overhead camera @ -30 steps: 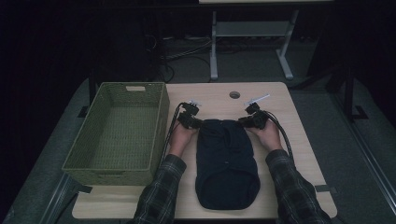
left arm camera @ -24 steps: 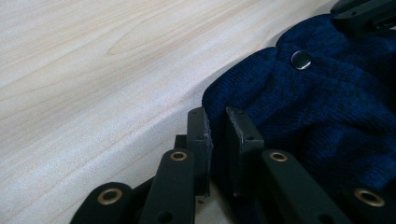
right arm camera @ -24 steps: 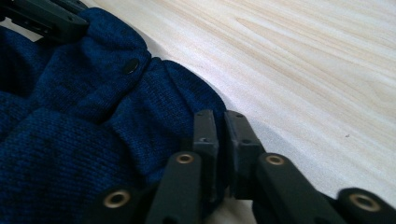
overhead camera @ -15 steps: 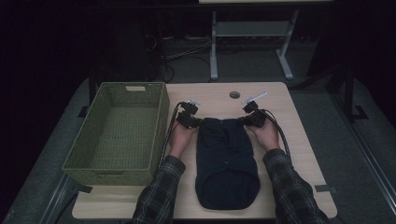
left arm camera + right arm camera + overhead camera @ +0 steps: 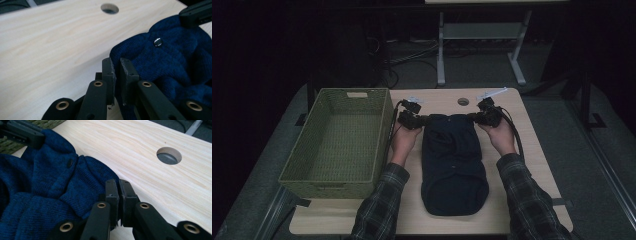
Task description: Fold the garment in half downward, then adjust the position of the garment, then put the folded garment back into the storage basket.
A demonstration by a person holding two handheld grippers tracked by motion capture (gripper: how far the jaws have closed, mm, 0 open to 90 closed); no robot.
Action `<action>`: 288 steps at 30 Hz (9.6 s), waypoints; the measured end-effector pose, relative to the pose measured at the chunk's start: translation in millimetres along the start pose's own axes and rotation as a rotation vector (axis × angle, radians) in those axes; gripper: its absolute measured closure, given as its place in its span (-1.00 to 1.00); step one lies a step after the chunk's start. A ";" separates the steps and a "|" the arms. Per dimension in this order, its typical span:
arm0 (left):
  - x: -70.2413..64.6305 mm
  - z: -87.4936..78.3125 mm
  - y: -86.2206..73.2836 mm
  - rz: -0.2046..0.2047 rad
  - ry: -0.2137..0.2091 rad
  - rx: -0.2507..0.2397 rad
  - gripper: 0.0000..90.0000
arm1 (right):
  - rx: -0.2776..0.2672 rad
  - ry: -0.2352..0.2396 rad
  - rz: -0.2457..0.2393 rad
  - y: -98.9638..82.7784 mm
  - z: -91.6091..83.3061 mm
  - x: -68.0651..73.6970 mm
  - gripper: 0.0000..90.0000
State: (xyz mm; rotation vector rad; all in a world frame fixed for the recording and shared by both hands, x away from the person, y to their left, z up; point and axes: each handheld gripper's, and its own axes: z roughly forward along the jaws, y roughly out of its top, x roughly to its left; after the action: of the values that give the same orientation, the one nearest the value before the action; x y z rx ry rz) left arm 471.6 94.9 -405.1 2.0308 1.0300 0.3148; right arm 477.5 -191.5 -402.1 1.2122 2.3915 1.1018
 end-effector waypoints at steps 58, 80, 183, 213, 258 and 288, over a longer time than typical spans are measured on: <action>-62.5 -72.1 -36.3 0.185 -0.055 -0.041 0.82 | -0.104 0.026 -0.131 -55.2 -74.9 67.0 0.91; -87.0 -79.8 -87.6 0.235 -0.138 0.042 0.80 | -0.077 0.086 -0.133 -110.1 -84.7 97.2 0.85; -69.5 -25.6 -73.3 0.140 -0.138 0.052 1.00 | -0.068 0.150 -0.103 -163.1 -89.9 134.9 1.00; -103.6 -64.4 -137.9 0.276 -0.117 0.167 1.00 | 0.046 -0.059 -0.031 -147.0 -48.4 80.6 1.00; -64.3 -33.0 -122.9 0.059 -0.158 0.124 -0.61 | -0.003 -0.191 0.063 -204.6 -86.2 67.4 -0.79; -70.8 -44.7 -115.5 0.061 -0.262 0.122 0.58 | -0.003 -0.190 0.063 -204.5 -86.2 67.3 -0.79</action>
State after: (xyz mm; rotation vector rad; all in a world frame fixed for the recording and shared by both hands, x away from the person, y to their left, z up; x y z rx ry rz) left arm 338.3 104.1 -455.3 2.1472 0.8434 0.0155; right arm 270.9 -260.0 -482.3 1.3350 2.2231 0.9598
